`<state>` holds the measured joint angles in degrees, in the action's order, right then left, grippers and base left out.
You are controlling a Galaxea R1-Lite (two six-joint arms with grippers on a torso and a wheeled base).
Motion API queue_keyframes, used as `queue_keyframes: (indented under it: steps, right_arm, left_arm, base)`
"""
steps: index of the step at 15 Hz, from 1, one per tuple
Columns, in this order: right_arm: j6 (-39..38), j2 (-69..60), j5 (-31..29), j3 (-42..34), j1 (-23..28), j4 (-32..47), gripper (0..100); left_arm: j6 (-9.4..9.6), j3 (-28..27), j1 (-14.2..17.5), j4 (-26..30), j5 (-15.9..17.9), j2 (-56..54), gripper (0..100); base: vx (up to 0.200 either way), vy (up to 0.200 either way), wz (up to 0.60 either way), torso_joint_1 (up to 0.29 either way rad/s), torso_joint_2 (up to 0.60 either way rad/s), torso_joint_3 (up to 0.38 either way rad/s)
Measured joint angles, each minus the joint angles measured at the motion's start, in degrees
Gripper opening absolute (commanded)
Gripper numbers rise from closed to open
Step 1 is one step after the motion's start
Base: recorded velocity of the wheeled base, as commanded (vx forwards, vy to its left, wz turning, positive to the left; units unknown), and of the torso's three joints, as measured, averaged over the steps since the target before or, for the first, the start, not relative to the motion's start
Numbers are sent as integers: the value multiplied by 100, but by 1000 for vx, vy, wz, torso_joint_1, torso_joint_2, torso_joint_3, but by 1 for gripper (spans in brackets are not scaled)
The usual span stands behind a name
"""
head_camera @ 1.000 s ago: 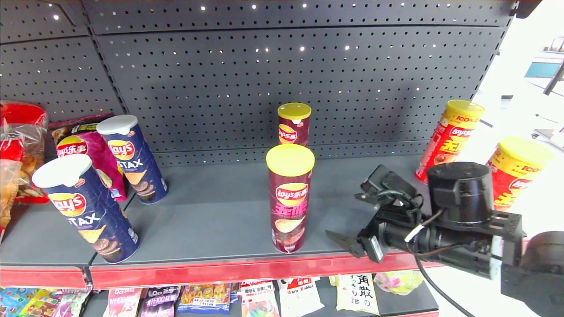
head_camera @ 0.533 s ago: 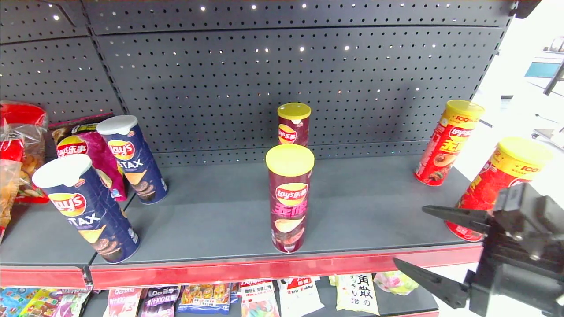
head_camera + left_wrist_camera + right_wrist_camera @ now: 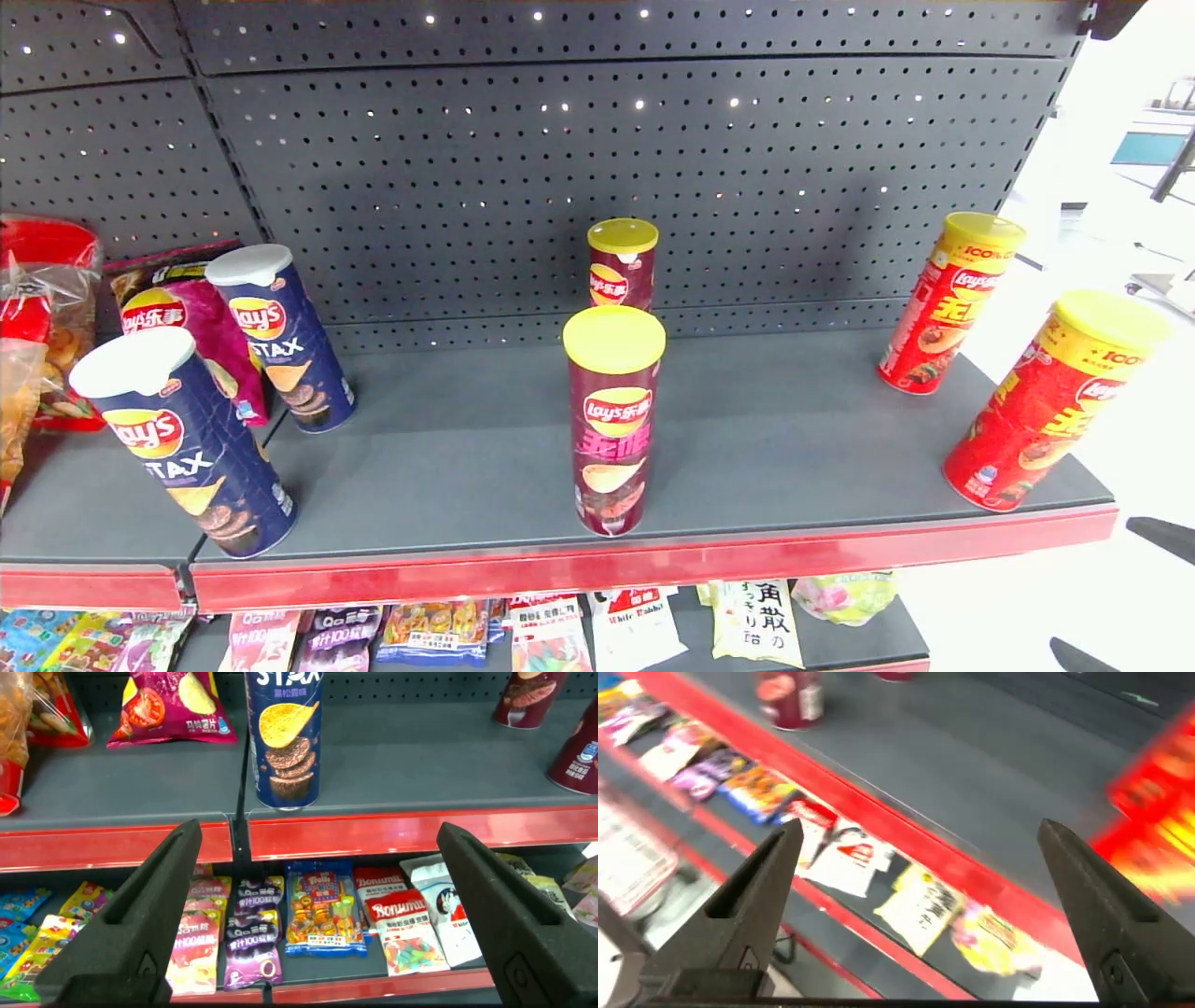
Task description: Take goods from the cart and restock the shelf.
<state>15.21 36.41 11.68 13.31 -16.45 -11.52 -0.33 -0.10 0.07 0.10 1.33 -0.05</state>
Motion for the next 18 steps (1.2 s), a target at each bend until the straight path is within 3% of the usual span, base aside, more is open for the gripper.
queue_keyframes:
  steps: [4,9,13,18]
  right_arm:
    - [-666,-1221,-495,-369,884,354,100]
    - [-914,-2732,-629,-400,1927,1718,100]
    - [-1540,-3066,-607,-731,2043,1570,100]
    - [-1332,-3167,-268,-1103,1971,1335,100]
  left_arm:
    - [0,0,0,0,1,0,100]
    - [1,0,0,0,0,0,100]
    - [0,0,2,0,0,0,100]
    - [0,0,0,0,-2,0,100]
  base:
    - [0,0,0,0,0,0]
    - [0,0,0,0,0,0]
    - [0,0,0,0,0,0]
    - [0,0,0,0,0,0]
